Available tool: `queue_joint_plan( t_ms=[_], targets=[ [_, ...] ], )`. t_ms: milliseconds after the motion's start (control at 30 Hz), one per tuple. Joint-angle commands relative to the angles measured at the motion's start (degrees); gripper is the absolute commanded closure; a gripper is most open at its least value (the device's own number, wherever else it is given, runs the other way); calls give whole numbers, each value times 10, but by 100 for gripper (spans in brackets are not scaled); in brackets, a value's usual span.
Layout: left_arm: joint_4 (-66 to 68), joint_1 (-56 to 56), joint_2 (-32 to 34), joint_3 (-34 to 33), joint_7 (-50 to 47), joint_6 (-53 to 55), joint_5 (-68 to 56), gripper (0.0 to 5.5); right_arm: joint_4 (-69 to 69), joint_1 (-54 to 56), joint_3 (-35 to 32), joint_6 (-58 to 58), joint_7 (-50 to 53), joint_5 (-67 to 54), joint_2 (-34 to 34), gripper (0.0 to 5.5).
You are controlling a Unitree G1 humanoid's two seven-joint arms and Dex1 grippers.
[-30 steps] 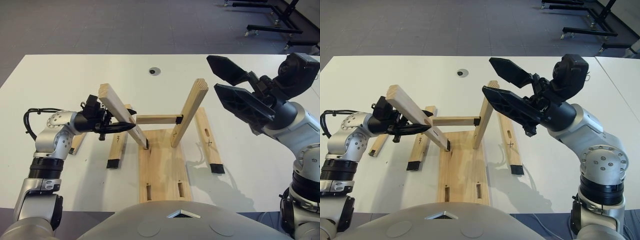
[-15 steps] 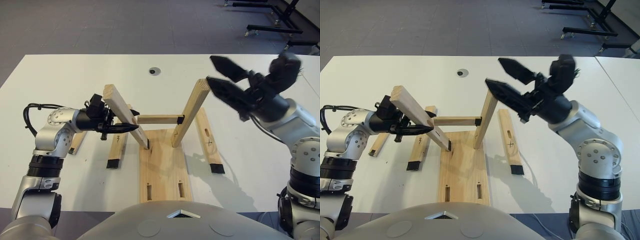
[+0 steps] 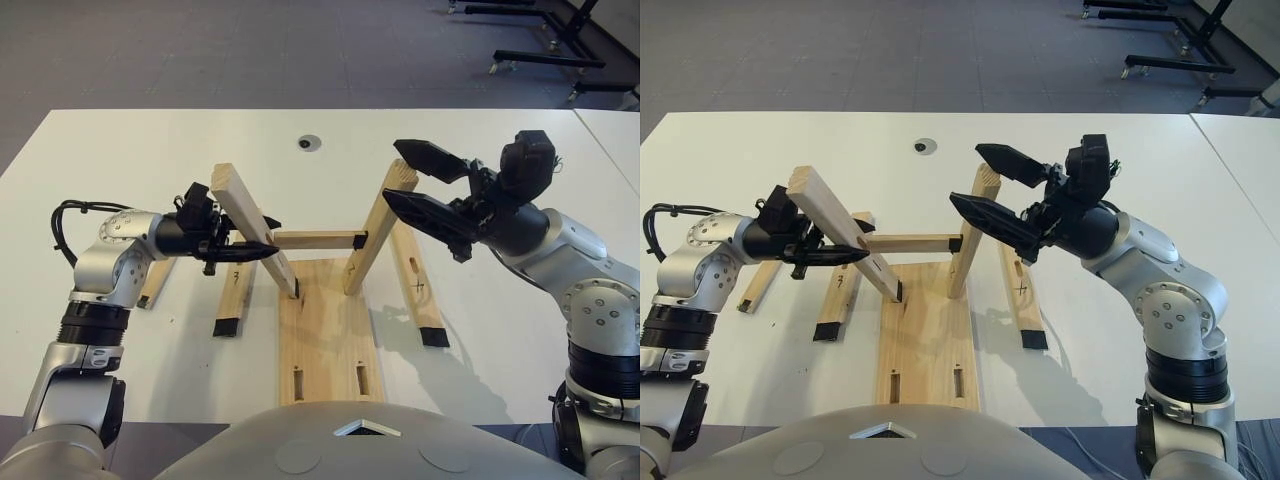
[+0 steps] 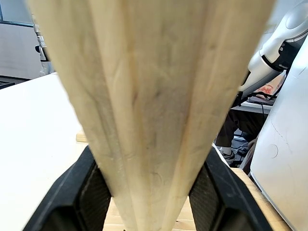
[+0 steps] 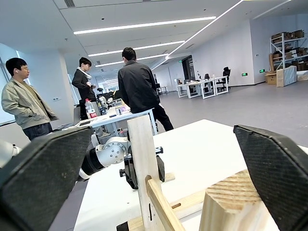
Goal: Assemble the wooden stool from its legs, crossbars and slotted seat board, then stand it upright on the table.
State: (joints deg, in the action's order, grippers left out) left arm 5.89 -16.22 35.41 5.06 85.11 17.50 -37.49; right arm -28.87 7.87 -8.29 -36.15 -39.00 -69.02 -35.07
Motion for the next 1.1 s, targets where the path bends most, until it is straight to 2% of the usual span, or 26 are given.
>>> queue_joint_plan(
  t_ms=[33,1100],
  targets=[
    [12,12,1,30,1,12,38,348,-2,-15,16,-24,-2,7,0,14],
    [-40,13,21,120,-11,20,89,348,-34,0,24,-20,6,6,3,14]
  ],
)
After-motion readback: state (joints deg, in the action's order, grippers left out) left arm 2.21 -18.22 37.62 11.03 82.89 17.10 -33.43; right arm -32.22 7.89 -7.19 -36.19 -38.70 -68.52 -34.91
